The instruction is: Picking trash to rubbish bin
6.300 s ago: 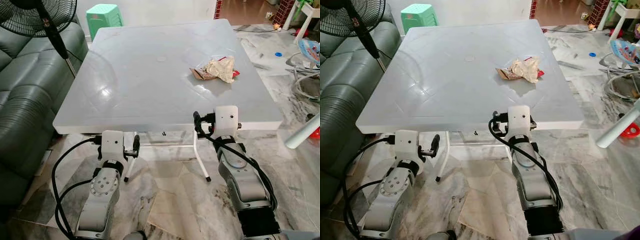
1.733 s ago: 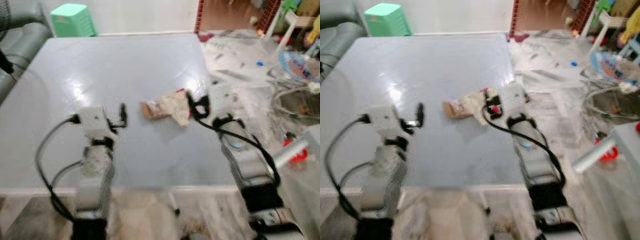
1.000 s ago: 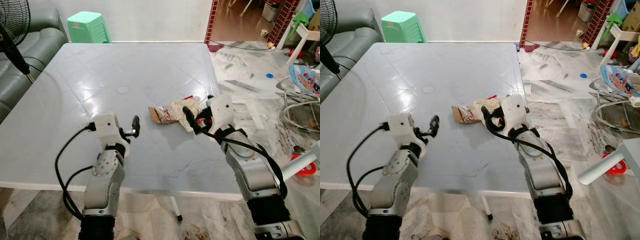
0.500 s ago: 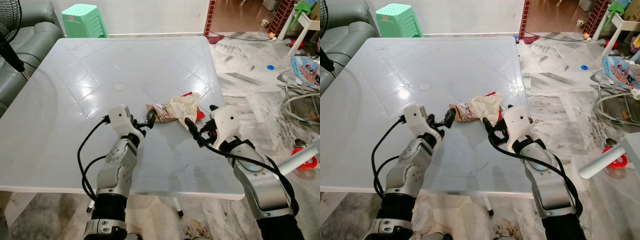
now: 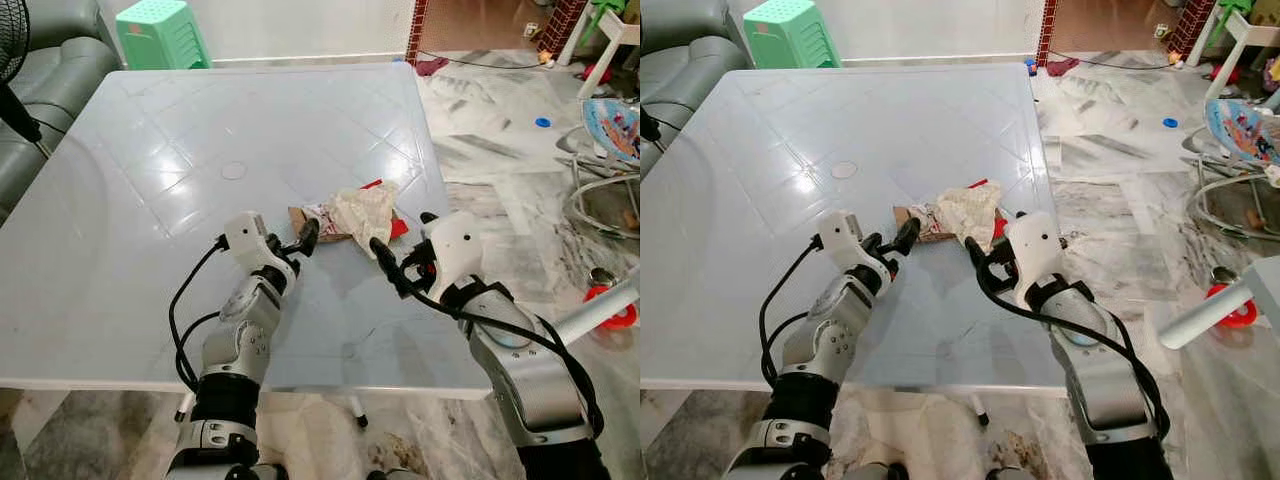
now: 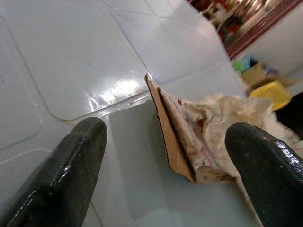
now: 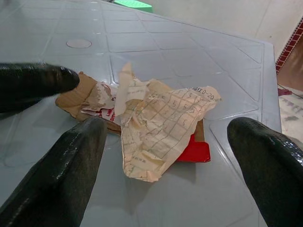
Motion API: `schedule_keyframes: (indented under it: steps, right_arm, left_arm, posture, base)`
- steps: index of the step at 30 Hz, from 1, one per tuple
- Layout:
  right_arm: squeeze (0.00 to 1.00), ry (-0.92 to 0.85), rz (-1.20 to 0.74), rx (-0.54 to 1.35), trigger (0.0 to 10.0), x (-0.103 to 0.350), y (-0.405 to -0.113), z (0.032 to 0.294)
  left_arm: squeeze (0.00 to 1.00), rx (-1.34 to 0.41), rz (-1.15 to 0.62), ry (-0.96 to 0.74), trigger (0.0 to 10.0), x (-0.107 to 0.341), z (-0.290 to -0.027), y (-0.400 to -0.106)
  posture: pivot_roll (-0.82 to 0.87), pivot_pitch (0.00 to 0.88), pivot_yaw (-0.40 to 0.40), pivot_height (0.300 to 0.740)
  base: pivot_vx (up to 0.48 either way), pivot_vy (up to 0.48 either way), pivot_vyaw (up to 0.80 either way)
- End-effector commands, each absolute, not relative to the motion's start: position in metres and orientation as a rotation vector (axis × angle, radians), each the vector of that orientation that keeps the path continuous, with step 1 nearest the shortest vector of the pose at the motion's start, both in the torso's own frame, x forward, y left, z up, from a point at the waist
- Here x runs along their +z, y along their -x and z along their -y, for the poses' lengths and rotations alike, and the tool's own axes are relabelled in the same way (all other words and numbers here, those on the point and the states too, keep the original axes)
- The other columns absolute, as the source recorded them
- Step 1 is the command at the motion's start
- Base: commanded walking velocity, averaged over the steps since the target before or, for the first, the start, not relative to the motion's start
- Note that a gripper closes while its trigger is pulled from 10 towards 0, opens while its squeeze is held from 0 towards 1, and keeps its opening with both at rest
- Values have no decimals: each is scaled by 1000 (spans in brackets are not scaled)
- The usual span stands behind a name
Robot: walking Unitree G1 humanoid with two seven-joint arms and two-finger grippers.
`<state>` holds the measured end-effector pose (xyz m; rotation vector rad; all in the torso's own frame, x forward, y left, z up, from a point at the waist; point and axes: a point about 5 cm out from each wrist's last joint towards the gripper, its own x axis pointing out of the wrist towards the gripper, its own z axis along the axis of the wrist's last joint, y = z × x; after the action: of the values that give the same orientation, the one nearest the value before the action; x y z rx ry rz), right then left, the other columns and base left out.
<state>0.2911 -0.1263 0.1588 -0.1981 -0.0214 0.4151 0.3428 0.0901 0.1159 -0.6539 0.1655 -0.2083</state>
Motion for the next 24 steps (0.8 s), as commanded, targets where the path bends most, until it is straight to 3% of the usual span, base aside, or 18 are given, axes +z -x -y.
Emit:
schedule_keyframes:
  steps: [1, 7, 15, 24]
  right_arm:
    - [0, 202, 21, 426, 10000, 160, -288, 125]
    - [0, 210, 22, 431, 10000, 162, -288, 124]
    - [0, 213, 32, 429, 10000, 164, -288, 123]
    - [0, 213, 37, 426, 10000, 165, -290, 122]
  left_arm:
    - [0, -257, -186, 761, 10000, 121, -69, -347]
    - [0, -280, -202, 818, 10000, 119, -64, -349]
    - [0, -307, -114, 672, 10000, 131, -61, -355]
    - [0, -291, -115, 668, 10000, 128, -65, -357]
  posture:
    - [-67, 161, 16, 740]
    - [-67, 161, 16, 740]
    - [-78, 159, 17, 740]
    - [-78, 159, 18, 740]
  base:
    - [0, 0, 0]
    - [0, 0, 0]
    - [0, 0, 0]
    - [0, 0, 0]
